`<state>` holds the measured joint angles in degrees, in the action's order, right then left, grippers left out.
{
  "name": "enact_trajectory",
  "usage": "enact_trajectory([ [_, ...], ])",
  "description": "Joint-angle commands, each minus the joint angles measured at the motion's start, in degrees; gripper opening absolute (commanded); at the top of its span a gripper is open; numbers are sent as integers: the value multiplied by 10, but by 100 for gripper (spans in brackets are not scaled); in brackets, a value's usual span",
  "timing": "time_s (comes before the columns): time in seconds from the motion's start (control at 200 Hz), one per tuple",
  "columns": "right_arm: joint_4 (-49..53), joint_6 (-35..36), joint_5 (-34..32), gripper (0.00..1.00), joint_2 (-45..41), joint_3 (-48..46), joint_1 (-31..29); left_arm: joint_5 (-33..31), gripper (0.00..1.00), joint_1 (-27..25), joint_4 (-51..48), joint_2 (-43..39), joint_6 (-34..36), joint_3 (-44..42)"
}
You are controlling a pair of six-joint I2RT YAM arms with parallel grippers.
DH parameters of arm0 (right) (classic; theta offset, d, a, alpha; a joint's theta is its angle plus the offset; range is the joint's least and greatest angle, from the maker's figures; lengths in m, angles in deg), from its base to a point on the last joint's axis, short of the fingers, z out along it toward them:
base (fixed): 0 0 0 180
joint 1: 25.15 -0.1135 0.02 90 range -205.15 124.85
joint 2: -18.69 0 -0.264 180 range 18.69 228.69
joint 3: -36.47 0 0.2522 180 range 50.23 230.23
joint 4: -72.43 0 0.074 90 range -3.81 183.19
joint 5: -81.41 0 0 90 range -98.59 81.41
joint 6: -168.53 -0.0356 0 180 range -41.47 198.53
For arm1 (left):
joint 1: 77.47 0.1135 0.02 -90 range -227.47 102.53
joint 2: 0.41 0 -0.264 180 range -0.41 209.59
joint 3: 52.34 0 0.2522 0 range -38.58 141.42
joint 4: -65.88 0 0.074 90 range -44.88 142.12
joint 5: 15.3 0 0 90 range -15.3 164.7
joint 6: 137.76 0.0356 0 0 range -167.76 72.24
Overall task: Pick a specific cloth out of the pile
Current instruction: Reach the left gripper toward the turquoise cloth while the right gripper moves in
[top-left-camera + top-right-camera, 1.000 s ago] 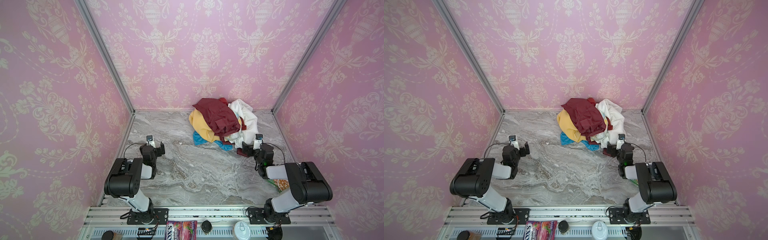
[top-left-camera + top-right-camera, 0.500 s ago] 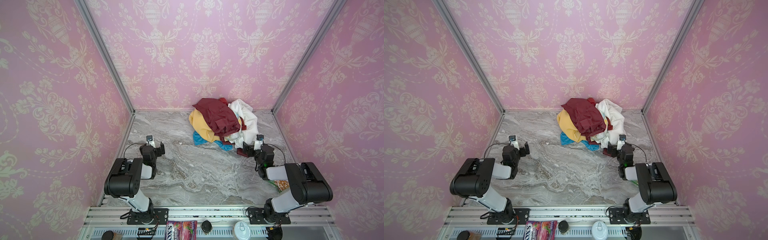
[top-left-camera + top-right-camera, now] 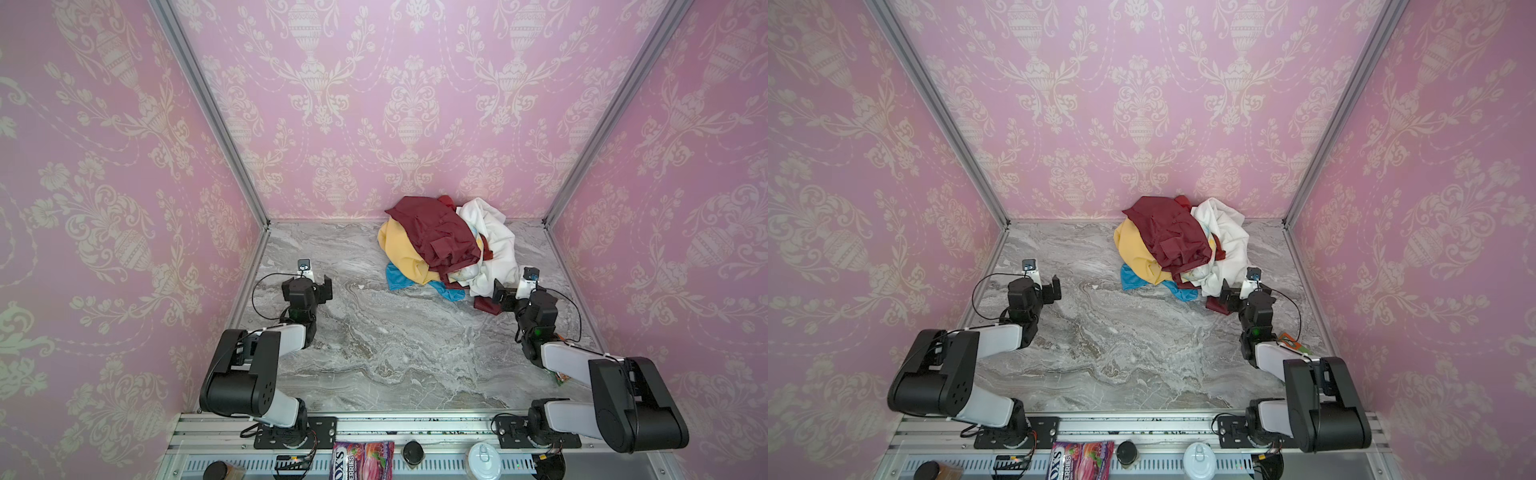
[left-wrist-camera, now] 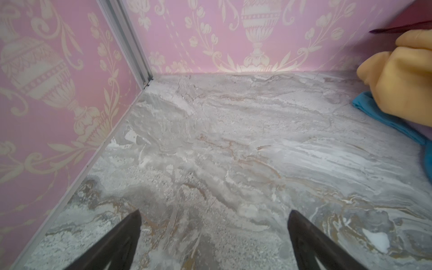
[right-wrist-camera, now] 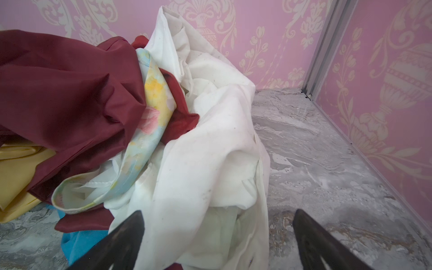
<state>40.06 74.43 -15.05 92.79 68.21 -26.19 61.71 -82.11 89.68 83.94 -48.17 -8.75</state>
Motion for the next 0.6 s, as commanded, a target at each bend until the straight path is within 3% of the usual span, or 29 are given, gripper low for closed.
enact_trajectory([
  [0.0, 71, -22, -41, 100, -34, 29, -6, -36, 99, -23, -126, -46, -1, 49],
  [0.32, 237, -58, -80, 100, -102, 136, -50, 22, 96, -90, -334, -73, -130, 178],
  [0.47, 280, -44, -60, 99, -123, 168, -92, 100, 88, -94, -404, -76, -227, 205],
  [0.595, 323, -28, -53, 99, -146, 189, -132, 153, 81, -108, -436, -73, -263, 221],
])
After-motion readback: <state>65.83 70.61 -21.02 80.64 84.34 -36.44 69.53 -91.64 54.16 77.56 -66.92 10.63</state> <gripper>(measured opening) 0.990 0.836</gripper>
